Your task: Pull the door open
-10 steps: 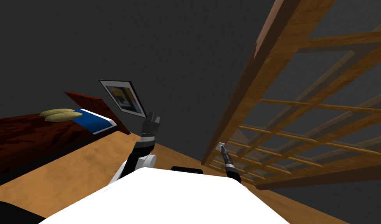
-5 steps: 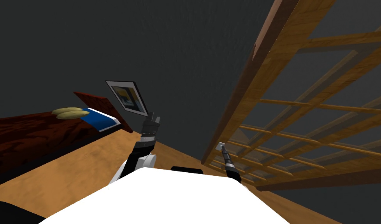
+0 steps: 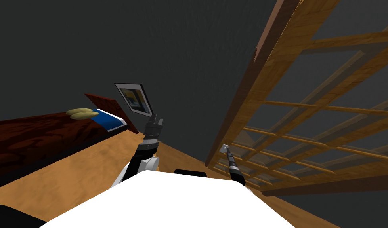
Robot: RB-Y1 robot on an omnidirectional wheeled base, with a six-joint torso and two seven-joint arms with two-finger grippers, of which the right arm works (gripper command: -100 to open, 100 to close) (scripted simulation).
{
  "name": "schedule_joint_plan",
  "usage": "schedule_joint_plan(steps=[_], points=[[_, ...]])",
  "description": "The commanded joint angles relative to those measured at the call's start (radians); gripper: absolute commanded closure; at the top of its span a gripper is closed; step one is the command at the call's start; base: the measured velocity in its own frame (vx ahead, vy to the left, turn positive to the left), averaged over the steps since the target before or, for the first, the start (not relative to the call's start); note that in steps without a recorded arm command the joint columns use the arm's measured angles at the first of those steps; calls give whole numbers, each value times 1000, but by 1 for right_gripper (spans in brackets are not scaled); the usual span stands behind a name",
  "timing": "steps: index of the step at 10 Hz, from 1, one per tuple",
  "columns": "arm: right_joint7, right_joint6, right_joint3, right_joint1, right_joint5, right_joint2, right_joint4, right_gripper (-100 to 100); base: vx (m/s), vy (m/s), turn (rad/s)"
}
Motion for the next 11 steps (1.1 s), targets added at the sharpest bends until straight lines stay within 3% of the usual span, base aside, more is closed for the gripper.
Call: schedule_joint_plan(steps=[1,11], points=[[-50,1,9,-5,-17,3,10,100,-60,-24,95],[-276,11,28,-19,-83,-1,23,100,-47,-17,53]])
